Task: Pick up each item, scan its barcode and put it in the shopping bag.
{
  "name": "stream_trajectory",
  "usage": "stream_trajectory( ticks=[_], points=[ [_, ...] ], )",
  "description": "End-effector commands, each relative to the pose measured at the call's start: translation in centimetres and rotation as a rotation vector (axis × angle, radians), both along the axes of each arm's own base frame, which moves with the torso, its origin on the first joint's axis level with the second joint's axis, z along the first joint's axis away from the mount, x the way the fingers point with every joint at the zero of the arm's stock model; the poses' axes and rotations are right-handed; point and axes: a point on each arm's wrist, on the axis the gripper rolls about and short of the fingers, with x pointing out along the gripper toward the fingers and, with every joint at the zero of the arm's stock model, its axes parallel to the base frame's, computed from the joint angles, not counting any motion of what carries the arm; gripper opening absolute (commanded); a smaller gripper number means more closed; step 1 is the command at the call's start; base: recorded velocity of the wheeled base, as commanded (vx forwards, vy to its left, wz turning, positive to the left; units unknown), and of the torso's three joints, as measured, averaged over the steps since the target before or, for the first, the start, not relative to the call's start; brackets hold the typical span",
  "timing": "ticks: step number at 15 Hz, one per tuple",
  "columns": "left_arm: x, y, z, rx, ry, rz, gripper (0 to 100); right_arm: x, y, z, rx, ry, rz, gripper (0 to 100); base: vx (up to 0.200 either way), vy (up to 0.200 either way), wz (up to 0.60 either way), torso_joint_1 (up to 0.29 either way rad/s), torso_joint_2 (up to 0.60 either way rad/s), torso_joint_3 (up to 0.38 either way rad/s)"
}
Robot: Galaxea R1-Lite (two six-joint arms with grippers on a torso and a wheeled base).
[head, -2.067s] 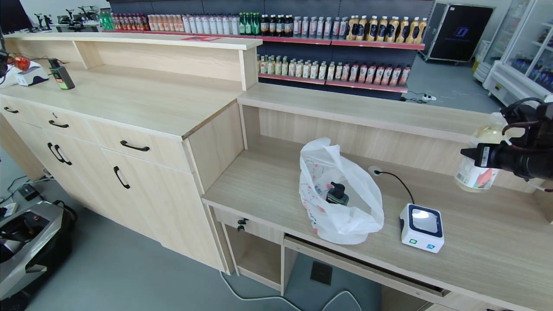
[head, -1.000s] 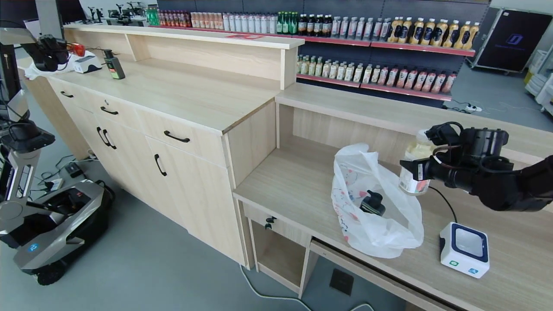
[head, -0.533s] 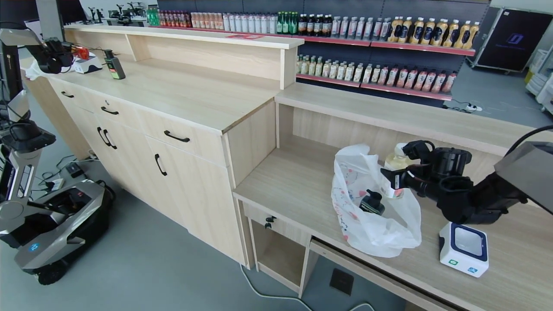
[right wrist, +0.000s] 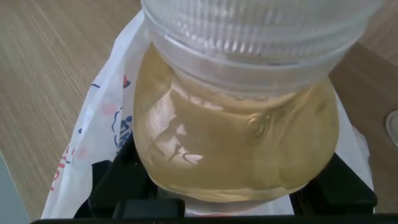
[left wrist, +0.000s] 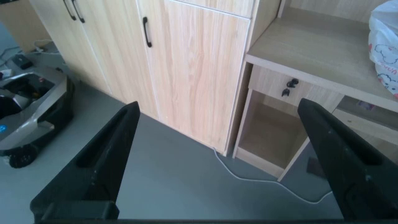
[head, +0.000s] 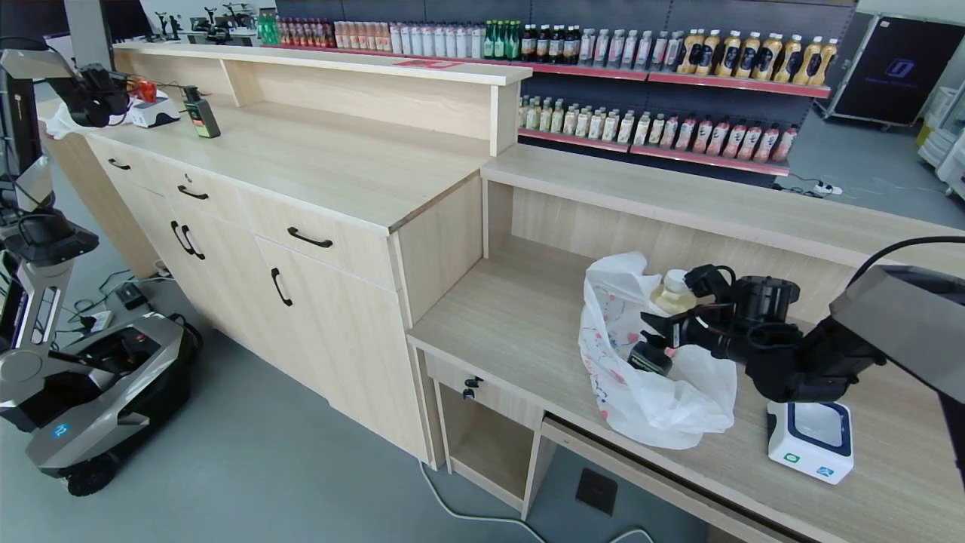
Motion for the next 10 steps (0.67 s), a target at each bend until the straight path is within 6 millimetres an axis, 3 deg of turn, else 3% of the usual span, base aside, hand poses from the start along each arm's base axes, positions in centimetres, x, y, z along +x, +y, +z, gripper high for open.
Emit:
stream_trajectory(
  ticks=[1, 10],
  points=[
    [0.0, 0.0, 0.0, 0.000, -0.001, 0.001, 100, 0.0, -0.2, -0.5, 0.003, 0.014, 0.013, 0, 0.000, 0.000, 0.00, 0.000, 0.00, 0.000],
    [0.0, 0.0, 0.0, 0.000, -0.001, 0.001, 100, 0.7, -2.1, -4.0, -0.040, -0.013, -0.013, 0, 0.000, 0.000, 0.00, 0.000, 0.00, 0.000]
  ],
)
